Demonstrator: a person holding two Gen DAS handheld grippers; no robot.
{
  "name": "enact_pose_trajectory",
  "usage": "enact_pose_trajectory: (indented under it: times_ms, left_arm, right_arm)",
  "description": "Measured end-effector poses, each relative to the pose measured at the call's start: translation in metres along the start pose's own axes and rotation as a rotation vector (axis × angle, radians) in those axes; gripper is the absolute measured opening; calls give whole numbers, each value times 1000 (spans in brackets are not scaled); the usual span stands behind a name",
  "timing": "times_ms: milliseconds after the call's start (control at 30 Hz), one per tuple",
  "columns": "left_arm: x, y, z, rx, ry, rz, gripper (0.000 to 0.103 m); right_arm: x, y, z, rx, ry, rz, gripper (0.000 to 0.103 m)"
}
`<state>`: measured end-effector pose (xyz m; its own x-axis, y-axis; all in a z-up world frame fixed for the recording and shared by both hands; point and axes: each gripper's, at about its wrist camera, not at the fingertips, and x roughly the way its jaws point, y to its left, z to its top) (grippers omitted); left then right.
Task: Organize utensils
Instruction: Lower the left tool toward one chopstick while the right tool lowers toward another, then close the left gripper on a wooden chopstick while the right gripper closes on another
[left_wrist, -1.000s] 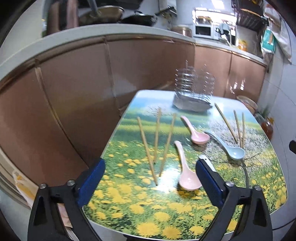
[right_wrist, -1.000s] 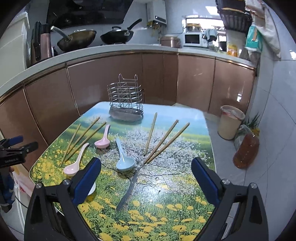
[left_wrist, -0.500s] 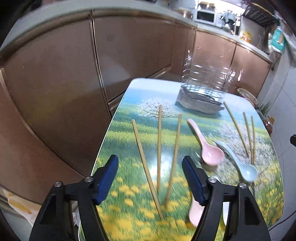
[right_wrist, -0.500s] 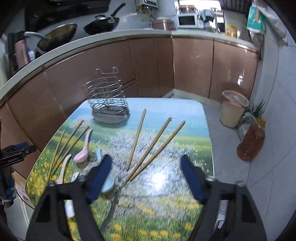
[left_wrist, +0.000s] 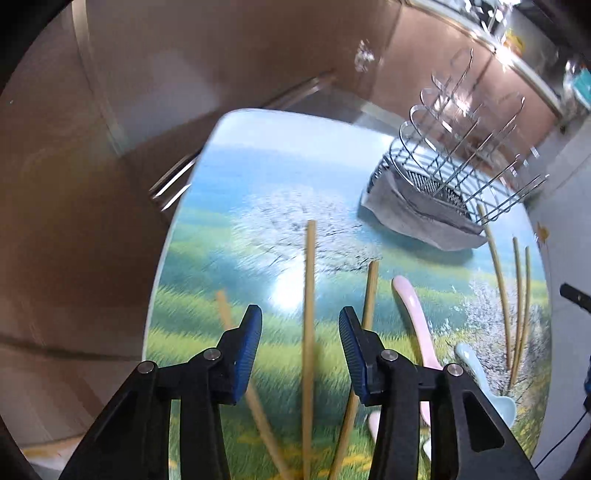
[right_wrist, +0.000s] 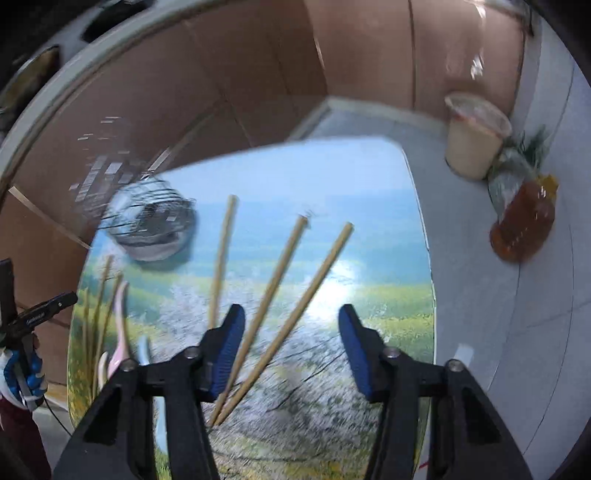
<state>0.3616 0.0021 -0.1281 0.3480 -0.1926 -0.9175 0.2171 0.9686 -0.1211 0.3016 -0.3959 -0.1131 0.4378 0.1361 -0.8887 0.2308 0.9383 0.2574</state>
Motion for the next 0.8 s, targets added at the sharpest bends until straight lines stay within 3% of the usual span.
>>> enact_pose_trajectory:
  times_ms: [167, 467, 533, 800]
  left_arm:
    - [27, -10, 24, 36, 50, 29, 42]
    - [52, -6, 31, 51, 100, 57, 38]
    - [56, -3, 32, 47, 113, 52, 33]
    - [65, -4, 44, 82, 150, 75, 30]
  right_arm:
    - [19, 5, 18, -1, 43, 13, 41]
    - [61, 22, 48, -45, 125, -47, 41]
    - [68, 24, 49, -48, 142, -53, 39]
    - [84, 29, 57, -71, 197, -97, 30]
